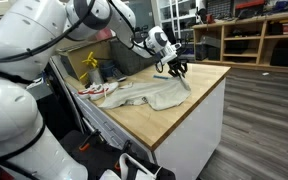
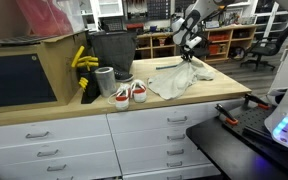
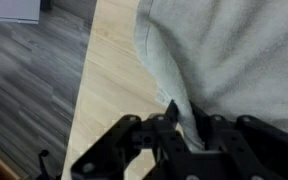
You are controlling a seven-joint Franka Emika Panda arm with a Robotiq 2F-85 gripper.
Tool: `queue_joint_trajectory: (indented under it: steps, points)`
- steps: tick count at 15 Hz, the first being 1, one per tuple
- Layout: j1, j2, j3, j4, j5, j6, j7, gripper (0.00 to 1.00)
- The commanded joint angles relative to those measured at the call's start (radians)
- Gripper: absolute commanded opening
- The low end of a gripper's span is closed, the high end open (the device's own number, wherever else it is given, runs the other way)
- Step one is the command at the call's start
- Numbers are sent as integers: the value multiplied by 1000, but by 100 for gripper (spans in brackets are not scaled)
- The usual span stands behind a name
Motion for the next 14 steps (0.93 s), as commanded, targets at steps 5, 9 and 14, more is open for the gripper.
queue_joint_trajectory:
  steps: [5,9,14]
  points:
    - [45,54,-64,67,-25,63,166,43]
    - [39,-17,0,7,24,42,96,73]
    - [-17,-135,148,-100,115,41,-169,100]
